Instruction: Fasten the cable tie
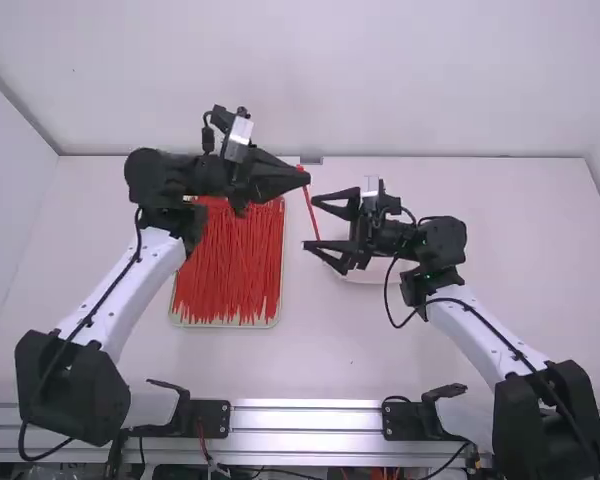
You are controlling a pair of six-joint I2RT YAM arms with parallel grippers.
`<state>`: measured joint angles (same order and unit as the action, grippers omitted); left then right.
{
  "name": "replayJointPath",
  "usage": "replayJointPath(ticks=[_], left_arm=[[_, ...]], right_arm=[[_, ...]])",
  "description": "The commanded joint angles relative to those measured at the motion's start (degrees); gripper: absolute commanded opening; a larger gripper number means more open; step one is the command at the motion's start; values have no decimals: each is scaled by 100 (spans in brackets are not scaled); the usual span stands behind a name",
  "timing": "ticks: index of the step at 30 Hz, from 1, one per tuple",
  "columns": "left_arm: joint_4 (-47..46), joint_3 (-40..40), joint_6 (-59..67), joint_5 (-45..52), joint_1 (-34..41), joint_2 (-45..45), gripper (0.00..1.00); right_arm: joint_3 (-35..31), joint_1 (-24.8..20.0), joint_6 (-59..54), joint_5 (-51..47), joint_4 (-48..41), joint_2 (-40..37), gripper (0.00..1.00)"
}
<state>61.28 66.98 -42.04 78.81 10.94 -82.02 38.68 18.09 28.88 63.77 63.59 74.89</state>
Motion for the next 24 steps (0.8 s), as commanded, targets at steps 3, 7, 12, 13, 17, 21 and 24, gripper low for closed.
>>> replayJointPath(ticks=[3,7,12,13,17,21,24], left_arm=[[404,188,-1185,-52,-223,7,2],[-282,658,-1086,186,-221,4,2],[-2326,1375,122,321,-221,4,2],[-2671,1486,345,321,-212,4,2],[-3738,1838,1051,256,-162,4,2],[-3880,1847,1172,136,-90,4,2],[-3836,1801,1169,22,-13,4,2]], right_arm=[[177,2,-391,461,-90,7,98],[175,-13,-387,584,-149,11,98],[175,-13,-437,549,-267,11,98],[175,-13,-533,568,-332,11,98],[175,116,-796,527,-601,11,98],[175,308,-833,533,-597,11,98],[175,466,-992,540,-621,11,100]])
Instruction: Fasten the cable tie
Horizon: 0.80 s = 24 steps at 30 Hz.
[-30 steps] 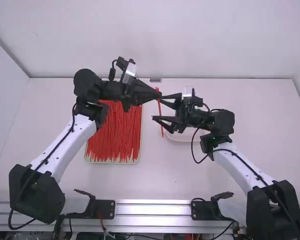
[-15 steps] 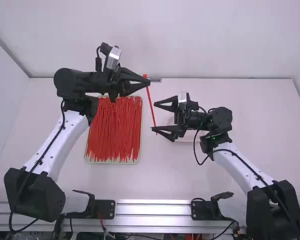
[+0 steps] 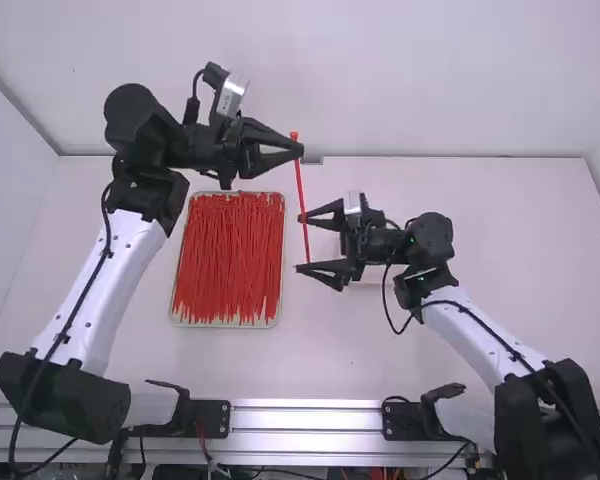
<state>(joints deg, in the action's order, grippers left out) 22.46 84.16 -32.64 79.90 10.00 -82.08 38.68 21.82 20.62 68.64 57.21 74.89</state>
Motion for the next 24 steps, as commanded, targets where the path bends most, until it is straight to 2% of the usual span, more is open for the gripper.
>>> replayJointPath(ticks=[1,7,11,13,16,17,19,21,24], left_arm=[[37,81,227,-111,94,11,2],[57,85,212,-133,52,11,2],[118,85,212,-131,35,11,2],[140,85,208,-116,7,11,2],[138,83,210,-111,48,11,2],[136,85,210,-111,50,11,2],[138,83,208,-98,33,11,2],[136,83,208,-85,-4,11,2],[59,83,240,-81,-22,11,2]], right_arm=[[175,142,-203,50,-55,11,100],[175,262,-466,37,-391,11,98],[175,251,-590,42,-546,11,89],[175,251,-592,57,-570,11,82],[175,249,-592,57,-568,11,65],[175,249,-592,57,-568,11,56],[175,249,-592,52,-570,11,30],[175,249,-592,55,-568,11,21],[175,205,-592,33,-660,11,21]])
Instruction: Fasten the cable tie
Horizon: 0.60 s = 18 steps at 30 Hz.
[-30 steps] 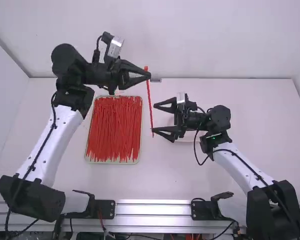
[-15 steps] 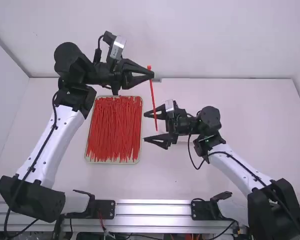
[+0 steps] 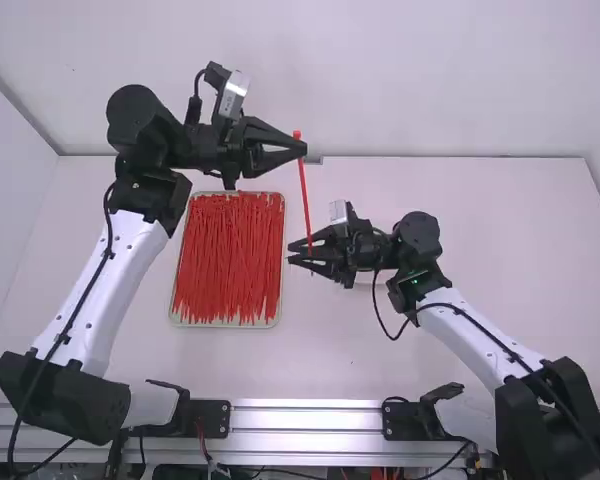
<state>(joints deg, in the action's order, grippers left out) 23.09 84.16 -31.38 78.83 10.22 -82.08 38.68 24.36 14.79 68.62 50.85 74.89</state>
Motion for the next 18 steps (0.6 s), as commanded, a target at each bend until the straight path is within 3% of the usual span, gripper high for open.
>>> replayJointPath(ticks=[1,18], left_arm=[[-17,83,125,68,-31,11,2],[22,83,125,280,-59,11,2]], right_arm=[[175,-83,-7,44,-39,11,23],[177,-197,-9,76,-186,11,25]])
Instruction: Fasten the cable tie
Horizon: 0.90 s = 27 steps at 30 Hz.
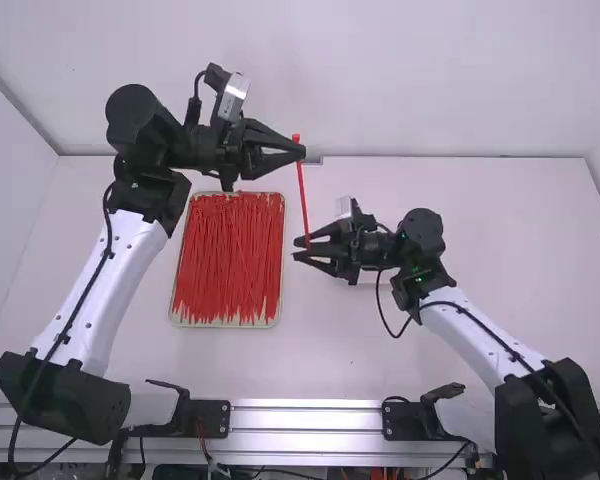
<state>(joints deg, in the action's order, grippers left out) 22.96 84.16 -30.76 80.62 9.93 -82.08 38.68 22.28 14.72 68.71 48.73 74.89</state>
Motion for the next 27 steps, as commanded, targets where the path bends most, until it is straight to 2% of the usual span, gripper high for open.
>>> replayJointPath(ticks=[1,12,20,24,27], left_arm=[[15,83,61,101,-31,11,2],[-2,83,61,151,-31,11,2],[-11,83,61,149,-83,11,2],[-11,83,61,153,-79,11,2],[2,83,63,201,-79,11,2]], right_arm=[[177,22,-2,66,26,11,24],[177,-35,0,61,15,11,22],[177,-50,42,70,9,11,15],[177,-50,44,70,9,11,0],[177,-61,42,70,9,11,0]])
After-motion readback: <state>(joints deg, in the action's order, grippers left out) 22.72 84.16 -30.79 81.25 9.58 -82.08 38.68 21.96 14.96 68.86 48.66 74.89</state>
